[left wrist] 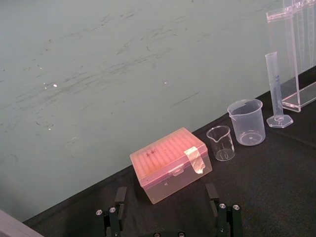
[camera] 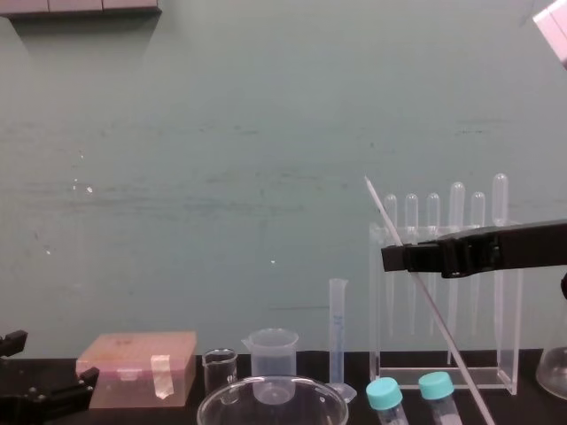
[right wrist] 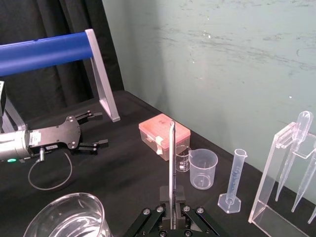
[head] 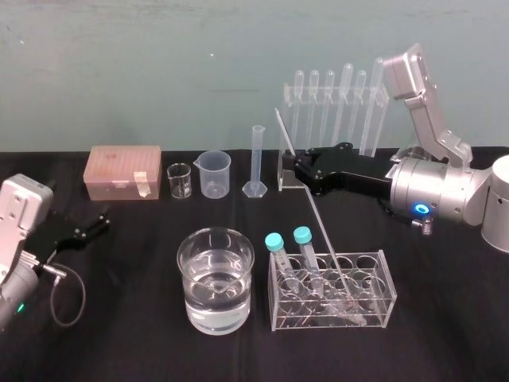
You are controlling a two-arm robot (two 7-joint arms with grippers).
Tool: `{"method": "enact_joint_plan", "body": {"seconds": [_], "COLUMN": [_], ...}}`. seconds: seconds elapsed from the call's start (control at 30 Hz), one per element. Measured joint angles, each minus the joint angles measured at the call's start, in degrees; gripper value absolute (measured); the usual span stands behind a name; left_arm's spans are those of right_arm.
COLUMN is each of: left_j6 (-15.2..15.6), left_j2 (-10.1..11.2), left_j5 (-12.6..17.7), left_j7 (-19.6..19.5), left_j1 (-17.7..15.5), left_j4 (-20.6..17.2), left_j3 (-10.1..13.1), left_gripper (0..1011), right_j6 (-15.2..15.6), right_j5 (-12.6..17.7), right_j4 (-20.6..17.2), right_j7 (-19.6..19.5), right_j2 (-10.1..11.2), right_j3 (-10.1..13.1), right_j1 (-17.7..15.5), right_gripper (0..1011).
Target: Hold the thermometer with one hand and immerse one end into the beaker, then reinsert it into the test tube rack.
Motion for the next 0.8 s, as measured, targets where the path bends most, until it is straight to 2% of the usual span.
{"method": "enact_joint_plan", "body": {"seconds": [0.13, 0.27, 0.47, 0.5, 0.57, 0.8], "left_j6": [0.0, 0.0, 0.0, 0.0, 0.0, 0.0], "left_j2": [0.0, 0.0, 0.0, 0.0, 0.0, 0.0], "left_j5": [0.0, 0.0, 0.0, 0.0, 0.0, 0.0], "left_j7": [0.0, 0.0, 0.0, 0.0, 0.0, 0.0], "left_j1": [0.0, 0.0, 0.0, 0.0, 0.0, 0.0], "left_j4": [0.0, 0.0, 0.0, 0.0, 0.0, 0.0], "left_j3": [0.0, 0.0, 0.0, 0.0, 0.0, 0.0], "left_gripper": [1008, 1008, 1008, 1008, 1008, 1008], "right_j6": [-0.52, -2.37, -8.91, -11.0, -12.7, -20.31], "right_j5": [0.07, 0.34, 0.54, 0.64, 1.03, 4.84], "right_j4": [-0.77, -1.87, -4.18, -4.9, -5.55, -8.0], "right_j7": [-0.36, -1.11, -1.74, -1.81, -1.83, -1.06], "right_j2": [0.06, 0.15, 0.6, 0.74, 0.8, 0.24], "right_j3": [0.38, 1.47, 4.39, 5.44, 6.56, 12.2], "right_j1": [-0.94, -2.44, -6.1, -7.44, -8.86, -15.94], "right_gripper": [57, 56, 56, 57, 56, 56]}}
